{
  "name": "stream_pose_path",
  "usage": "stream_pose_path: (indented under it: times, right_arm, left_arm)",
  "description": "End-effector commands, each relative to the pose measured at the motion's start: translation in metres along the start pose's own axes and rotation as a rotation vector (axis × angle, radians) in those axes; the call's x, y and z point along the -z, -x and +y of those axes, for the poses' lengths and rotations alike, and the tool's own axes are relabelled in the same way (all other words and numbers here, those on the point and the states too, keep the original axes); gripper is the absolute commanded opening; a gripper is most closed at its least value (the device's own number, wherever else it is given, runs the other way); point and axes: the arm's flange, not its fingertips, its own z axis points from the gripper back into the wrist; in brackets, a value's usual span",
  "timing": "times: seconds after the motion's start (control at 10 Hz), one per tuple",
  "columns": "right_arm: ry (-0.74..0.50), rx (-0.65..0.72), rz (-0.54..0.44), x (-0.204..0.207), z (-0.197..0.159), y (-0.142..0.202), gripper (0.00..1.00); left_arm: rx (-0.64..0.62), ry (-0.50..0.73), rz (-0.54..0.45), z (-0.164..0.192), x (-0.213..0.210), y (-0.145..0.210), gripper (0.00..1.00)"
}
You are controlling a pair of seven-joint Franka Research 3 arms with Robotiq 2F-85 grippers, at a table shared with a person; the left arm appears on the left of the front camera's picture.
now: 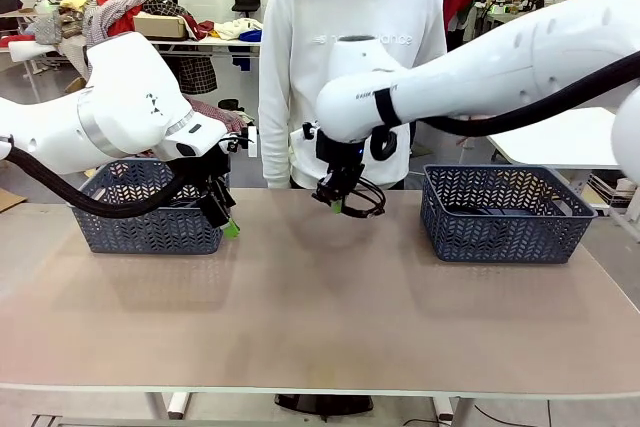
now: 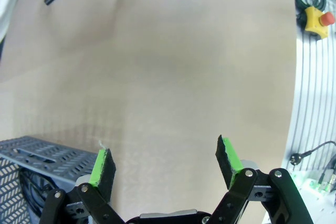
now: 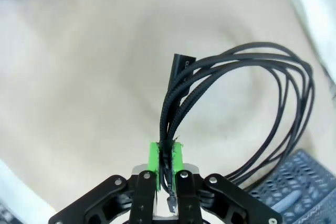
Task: Organize the cables according to human instructions.
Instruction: Pick up a bundle of cables and place it in the basket indicated by the human.
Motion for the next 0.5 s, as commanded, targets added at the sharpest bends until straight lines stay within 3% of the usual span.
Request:
stream_pose_path:
  times: [0.0,0.4]
  right_arm:
    - [-0.004,-0.254,0.003,-0.028,-0.02,0.027,0.0]
    - [0.051,-0.465,0.005,-0.079,-0.069,0.057,0.0]
  left_arm:
    - [-0.004,0.003,-0.001,0.001,-0.001,0.001,1.0]
    - [-0.004,0.003,-0.001,0.001,-0.001,0.001,1.0]
